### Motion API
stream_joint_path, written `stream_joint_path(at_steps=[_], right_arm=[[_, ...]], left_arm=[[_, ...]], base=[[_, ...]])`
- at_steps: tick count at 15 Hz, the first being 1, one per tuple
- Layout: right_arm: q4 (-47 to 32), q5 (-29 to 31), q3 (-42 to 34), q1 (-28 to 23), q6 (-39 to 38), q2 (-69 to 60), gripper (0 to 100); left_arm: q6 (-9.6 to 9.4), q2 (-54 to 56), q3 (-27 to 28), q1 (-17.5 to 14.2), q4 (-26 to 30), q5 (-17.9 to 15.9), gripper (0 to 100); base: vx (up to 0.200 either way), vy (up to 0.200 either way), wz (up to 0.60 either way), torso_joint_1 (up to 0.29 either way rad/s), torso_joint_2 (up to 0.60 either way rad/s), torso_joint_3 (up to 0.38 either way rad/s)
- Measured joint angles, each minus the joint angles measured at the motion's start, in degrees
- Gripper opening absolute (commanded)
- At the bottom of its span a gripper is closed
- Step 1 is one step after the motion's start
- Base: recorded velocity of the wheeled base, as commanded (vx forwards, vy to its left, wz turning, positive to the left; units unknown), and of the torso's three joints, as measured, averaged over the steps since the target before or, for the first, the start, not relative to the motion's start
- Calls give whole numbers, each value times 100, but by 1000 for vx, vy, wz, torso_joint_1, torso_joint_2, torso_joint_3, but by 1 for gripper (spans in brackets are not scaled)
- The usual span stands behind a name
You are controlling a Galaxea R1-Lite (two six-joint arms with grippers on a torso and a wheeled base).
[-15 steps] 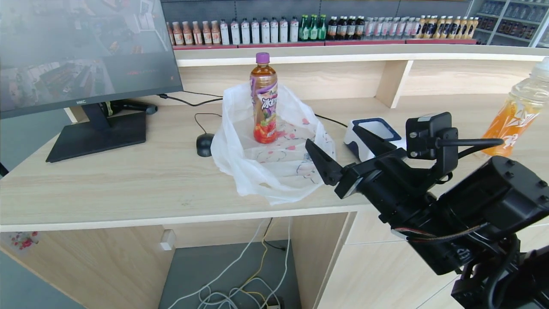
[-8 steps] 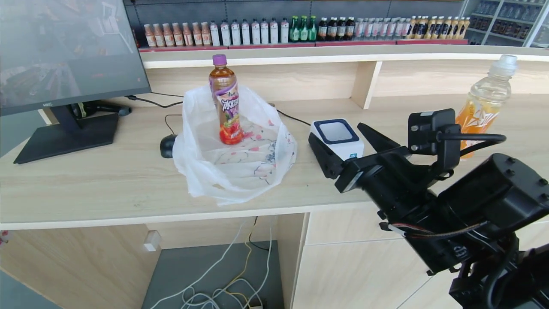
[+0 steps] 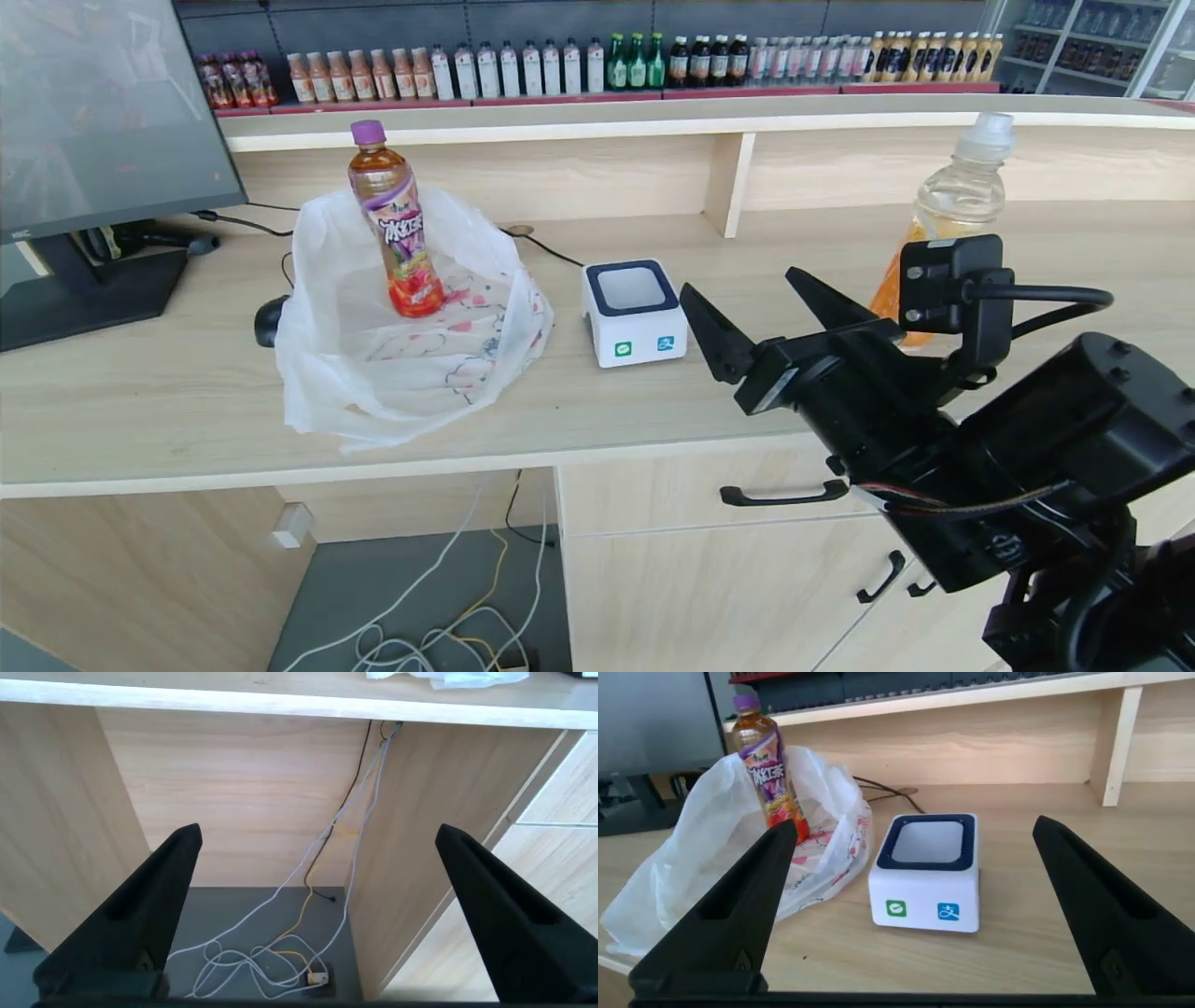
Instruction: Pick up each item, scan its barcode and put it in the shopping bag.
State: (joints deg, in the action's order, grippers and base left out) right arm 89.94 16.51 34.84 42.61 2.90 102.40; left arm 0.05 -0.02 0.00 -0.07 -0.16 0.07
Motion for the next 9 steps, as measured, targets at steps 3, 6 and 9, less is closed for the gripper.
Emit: stream_joint_path(at_steps=[3,6,9], right_arm=[[0,2,-34,0,32,-37,100],[0,5,-39,4,44,-50,100],[2,10,-34,6,49,-55,100]], left_arm=[[11,0,0,0,2,0,100],[11,0,0,0,0,0,100],[11,0,0,0,0,0,100]], base=[[0,-200,0,1,1,-2],[0,-200,0,-1,5,1],[0,-200,0,4,4,-1]])
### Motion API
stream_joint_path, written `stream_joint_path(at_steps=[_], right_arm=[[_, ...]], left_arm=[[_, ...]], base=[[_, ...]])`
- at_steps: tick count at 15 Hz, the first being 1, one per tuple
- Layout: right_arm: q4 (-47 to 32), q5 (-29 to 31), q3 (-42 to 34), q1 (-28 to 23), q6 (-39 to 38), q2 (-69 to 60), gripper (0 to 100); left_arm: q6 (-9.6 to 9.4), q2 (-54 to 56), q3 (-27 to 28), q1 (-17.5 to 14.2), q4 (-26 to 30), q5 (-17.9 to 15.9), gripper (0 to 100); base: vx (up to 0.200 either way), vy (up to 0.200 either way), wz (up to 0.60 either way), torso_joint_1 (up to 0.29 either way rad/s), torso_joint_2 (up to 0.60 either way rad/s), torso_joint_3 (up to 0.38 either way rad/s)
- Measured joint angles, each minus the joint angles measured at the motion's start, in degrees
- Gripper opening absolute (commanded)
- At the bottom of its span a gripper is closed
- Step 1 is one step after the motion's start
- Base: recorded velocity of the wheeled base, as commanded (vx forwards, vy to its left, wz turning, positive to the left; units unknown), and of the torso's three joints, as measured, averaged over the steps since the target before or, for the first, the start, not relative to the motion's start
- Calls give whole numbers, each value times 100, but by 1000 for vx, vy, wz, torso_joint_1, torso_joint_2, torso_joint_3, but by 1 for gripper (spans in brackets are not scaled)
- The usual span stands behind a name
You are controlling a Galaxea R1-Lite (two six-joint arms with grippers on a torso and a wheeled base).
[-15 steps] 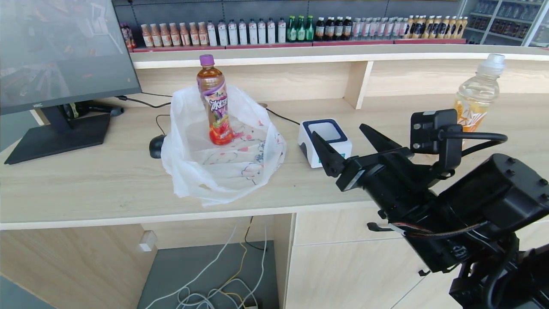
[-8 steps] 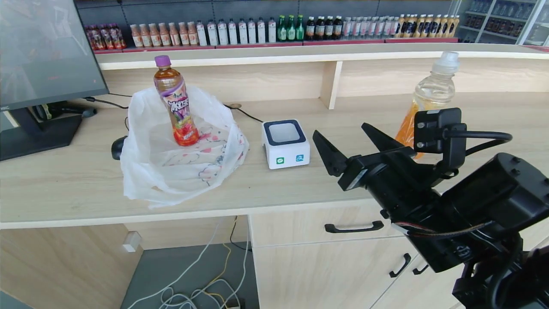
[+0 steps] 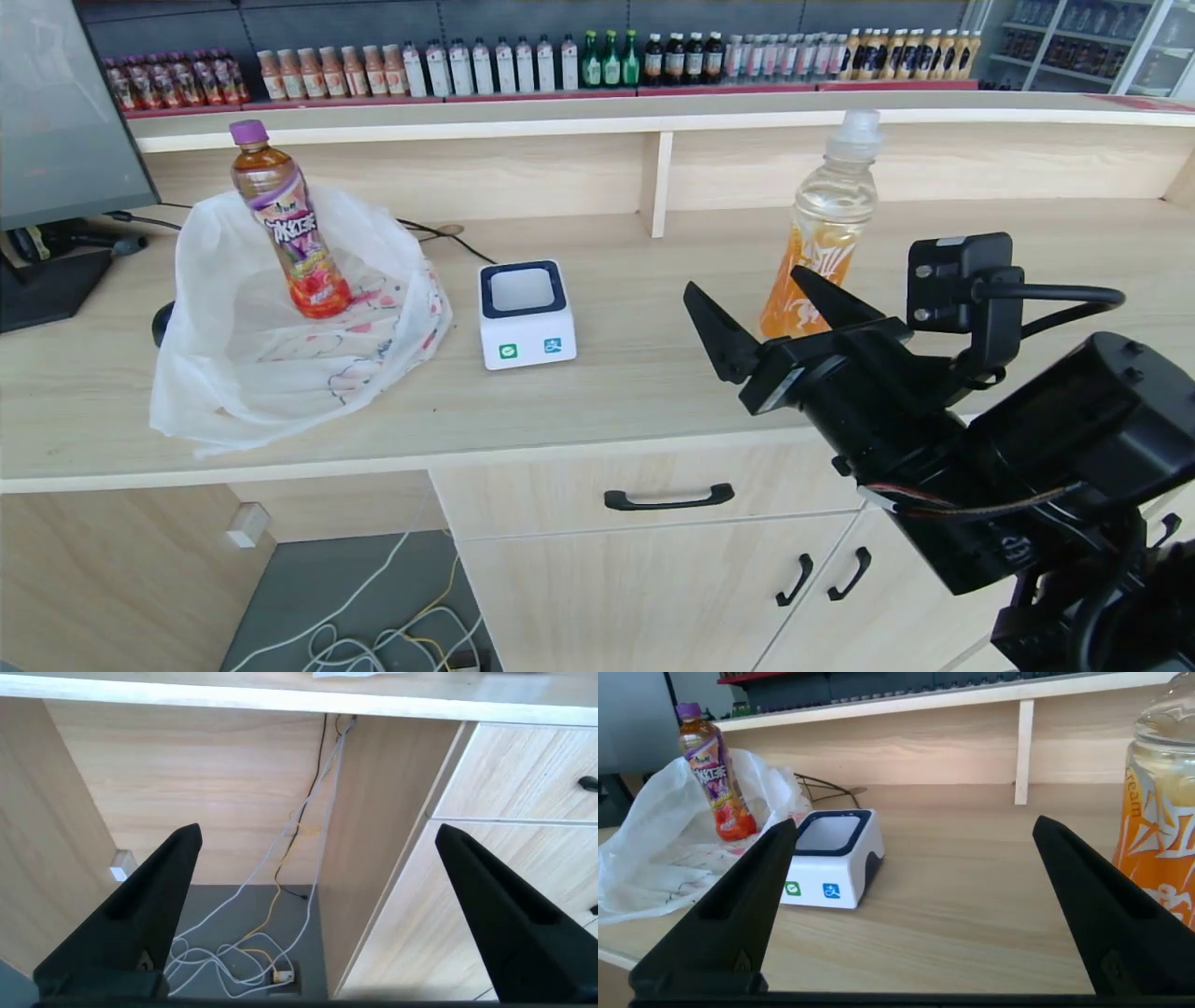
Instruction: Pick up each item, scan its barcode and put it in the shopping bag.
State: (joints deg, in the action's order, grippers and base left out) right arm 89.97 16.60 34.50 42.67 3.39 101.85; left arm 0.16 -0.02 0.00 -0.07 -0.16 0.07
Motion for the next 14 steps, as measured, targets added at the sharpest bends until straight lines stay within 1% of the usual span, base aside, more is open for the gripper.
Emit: stream_joint_path(at_steps=[1,10,14], right_arm=[[-2,0,4,0,0,0,100],[-5,0,34,2,134,-23,100],[-9,-10,-239,-34,334,-102,100]], left_arm=[[0,0,0,0,2,0,100],[-43,0,0,-2,0,0,100],[-40,0,0,0,2,-2,100]], base=[[0,-200,0,2,2,2],[0,0,0,0,0,0],[0,0,0,0,0,0]])
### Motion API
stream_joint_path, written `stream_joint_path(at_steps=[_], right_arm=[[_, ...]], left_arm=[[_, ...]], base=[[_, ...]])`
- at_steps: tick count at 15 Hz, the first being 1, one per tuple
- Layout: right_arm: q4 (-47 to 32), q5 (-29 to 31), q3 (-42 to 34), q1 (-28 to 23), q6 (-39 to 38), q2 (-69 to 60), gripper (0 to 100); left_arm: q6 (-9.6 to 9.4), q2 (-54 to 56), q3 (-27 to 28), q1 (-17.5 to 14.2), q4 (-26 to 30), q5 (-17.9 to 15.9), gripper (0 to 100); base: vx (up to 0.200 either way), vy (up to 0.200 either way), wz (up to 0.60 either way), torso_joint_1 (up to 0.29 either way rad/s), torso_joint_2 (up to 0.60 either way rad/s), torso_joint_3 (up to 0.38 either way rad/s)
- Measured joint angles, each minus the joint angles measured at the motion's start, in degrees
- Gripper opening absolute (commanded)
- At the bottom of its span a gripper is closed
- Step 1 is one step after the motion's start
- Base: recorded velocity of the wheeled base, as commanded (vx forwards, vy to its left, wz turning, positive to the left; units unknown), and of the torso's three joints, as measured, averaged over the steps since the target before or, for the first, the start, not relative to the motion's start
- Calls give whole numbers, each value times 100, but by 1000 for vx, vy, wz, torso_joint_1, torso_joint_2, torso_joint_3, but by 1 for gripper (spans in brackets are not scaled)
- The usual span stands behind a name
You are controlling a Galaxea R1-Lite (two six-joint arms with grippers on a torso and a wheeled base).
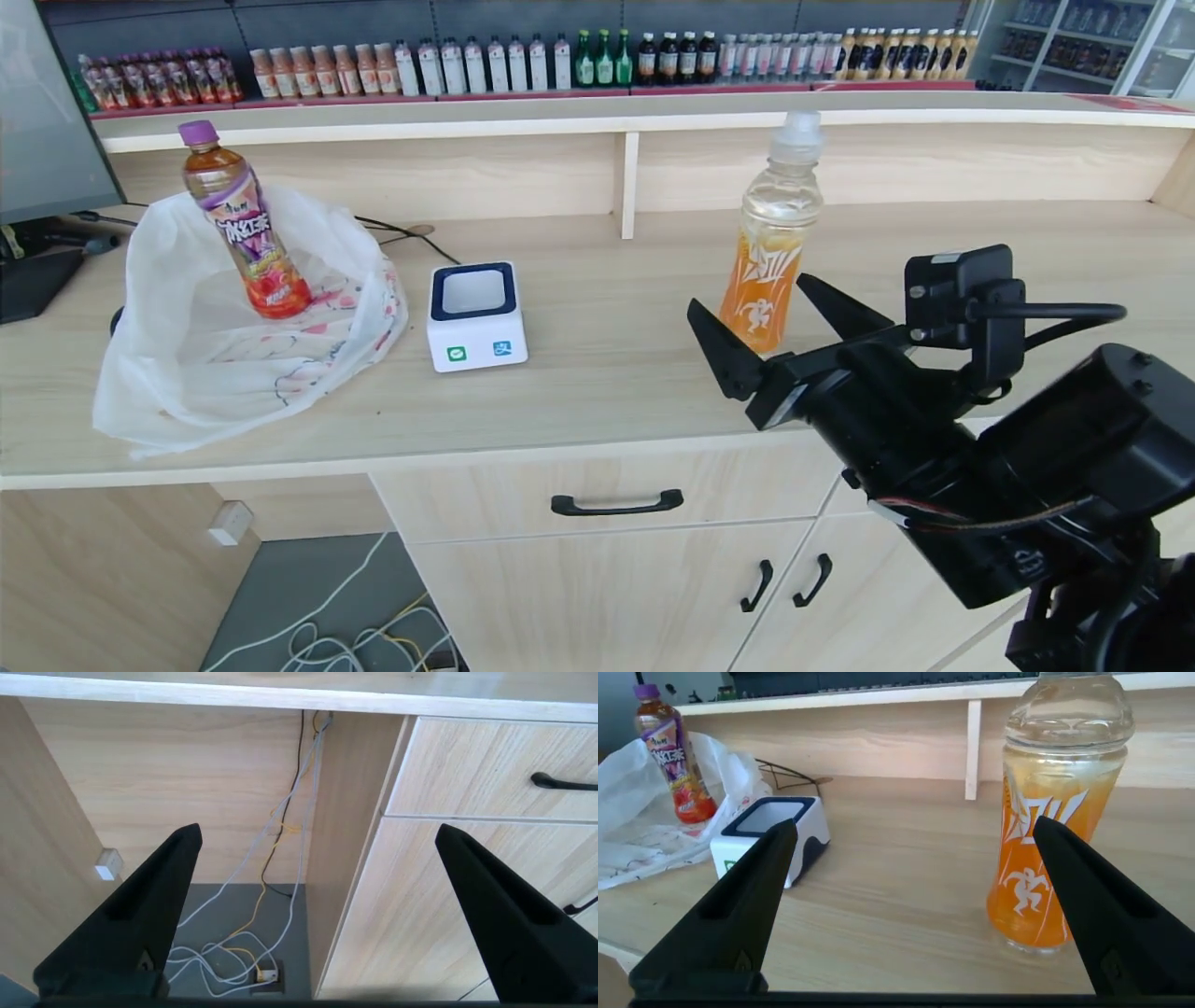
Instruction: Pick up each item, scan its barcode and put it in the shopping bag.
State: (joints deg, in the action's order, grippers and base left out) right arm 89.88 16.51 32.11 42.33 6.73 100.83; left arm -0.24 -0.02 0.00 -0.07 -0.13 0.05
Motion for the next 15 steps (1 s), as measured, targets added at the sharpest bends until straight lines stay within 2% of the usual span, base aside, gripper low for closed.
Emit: stream_joint_path(at_steps=[1,6,12,15], right_arm=[[-16,-23,-52,-62,35,-69,100],[-1161,-74,96,-466,-11,-404,100],[-2649,-822,1169,-1108,-165,-417,100],[-2882,-981,1452,-1331,-178,-328,100]], left_arm=[[-2,0,0,0,0,2,100],[0,0,0,0,0,0,100],[0,0,0,0,2,2,100],[-2,0,0,0,0,0,100]], base=[[0,0,0,0,0,0],[0,0,0,0,0,0],[0,0,0,0,0,0],[0,0,0,0,0,0]])
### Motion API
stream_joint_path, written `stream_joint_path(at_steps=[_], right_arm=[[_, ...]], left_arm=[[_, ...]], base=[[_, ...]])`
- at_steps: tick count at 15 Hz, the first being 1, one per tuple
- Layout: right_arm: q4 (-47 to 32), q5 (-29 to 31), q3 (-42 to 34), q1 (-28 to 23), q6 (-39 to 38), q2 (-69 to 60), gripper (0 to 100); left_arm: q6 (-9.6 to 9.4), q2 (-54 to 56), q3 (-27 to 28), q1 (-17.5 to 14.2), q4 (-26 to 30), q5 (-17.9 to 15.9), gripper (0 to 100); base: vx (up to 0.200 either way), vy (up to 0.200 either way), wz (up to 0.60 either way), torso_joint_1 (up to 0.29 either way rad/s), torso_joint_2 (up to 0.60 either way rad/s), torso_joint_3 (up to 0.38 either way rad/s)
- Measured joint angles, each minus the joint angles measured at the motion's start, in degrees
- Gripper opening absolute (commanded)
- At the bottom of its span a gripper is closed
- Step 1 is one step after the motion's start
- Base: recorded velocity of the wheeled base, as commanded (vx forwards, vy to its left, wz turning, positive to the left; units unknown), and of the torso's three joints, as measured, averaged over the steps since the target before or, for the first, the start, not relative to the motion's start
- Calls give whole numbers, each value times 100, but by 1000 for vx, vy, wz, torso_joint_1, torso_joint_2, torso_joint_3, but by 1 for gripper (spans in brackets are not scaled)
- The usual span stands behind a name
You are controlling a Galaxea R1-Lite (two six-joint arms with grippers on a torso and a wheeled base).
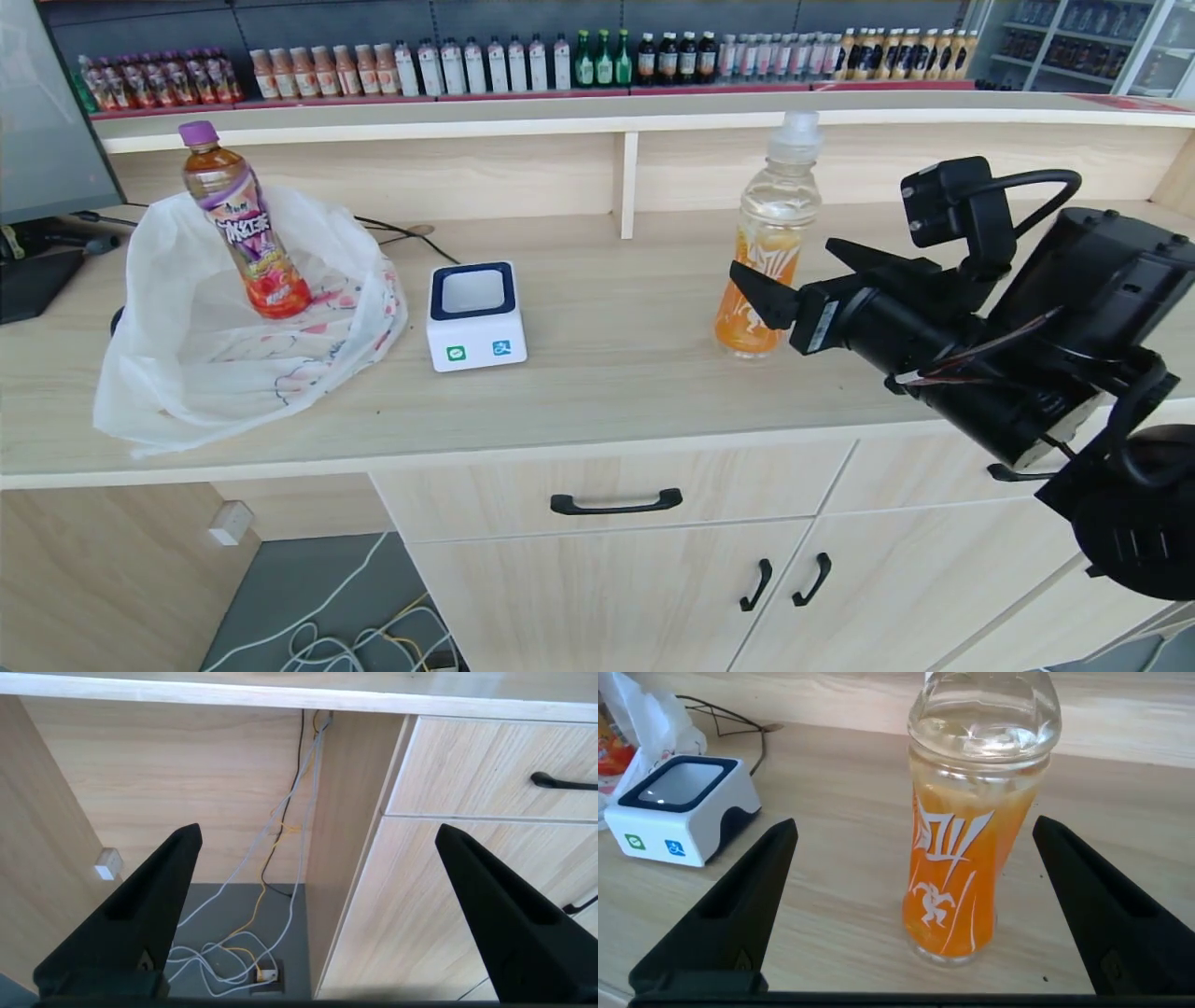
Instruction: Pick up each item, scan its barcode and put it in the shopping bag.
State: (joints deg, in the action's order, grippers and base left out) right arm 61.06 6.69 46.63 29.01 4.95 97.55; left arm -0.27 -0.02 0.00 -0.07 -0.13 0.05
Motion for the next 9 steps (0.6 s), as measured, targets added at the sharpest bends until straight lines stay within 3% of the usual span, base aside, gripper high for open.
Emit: stream_joint_path(at_steps=[9], right_arm=[[29,-271,477,-400,-61,639,100]], left_arm=[[2,0,0,0,2,0,100]], base=[[0,0,0,0,0,0]])
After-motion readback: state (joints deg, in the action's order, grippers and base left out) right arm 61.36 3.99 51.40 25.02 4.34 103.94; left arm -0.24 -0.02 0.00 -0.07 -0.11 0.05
